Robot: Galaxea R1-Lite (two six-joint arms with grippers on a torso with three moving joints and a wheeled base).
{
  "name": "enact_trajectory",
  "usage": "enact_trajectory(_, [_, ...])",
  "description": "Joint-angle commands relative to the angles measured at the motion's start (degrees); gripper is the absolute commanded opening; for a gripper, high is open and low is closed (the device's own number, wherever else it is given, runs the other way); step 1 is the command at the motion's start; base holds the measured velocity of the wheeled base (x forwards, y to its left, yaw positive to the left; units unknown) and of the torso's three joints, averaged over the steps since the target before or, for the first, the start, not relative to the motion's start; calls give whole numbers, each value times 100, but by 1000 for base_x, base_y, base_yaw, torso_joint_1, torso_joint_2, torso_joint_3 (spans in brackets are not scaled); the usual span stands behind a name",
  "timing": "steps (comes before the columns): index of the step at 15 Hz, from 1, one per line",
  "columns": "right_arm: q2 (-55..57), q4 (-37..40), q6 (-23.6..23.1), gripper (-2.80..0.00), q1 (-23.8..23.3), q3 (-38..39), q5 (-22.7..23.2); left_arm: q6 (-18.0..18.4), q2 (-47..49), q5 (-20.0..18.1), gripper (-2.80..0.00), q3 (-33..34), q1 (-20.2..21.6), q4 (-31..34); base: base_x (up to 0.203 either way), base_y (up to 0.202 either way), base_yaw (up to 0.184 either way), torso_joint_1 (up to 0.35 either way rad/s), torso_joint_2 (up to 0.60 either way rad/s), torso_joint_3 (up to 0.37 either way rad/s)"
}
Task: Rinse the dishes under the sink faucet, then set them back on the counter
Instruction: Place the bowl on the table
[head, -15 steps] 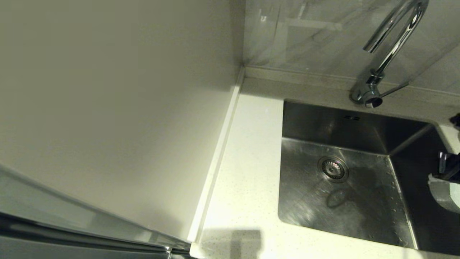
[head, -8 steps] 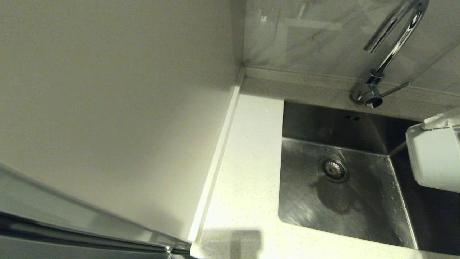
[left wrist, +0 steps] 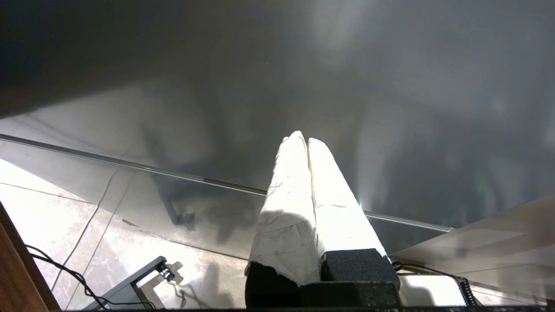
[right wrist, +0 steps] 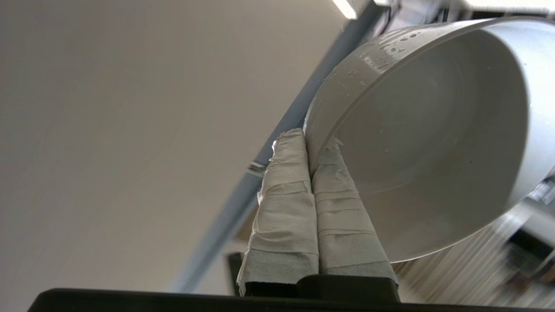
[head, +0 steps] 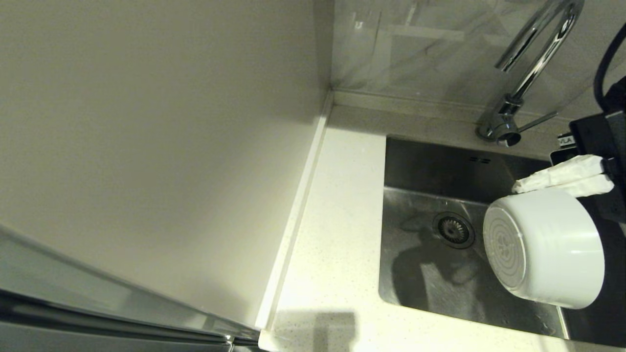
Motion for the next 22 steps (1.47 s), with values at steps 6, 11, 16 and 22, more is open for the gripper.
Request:
enact_trajectory(6, [357, 56, 1074, -280, 1269, 44, 55, -3, -18, 2, -280, 0, 0, -2, 0, 0, 0, 0, 0, 0])
enact_trajectory(11, [261, 56, 834, -280, 1407, 893, 502, -3, -20, 2, -280, 0, -6, -2, 0, 0, 0, 0, 0, 0])
enact_trajectory(16, [40, 56, 66, -280, 1230, 1140, -1719, 2, -22, 2, -280, 0, 0, -2, 0, 0, 0, 0, 0, 0])
enact_trajectory(22, [-1365, -3917, -1439, -280, 310, 2898, -6181, -3, -18, 2, -280, 0, 0, -2, 0, 0, 0, 0, 0, 0])
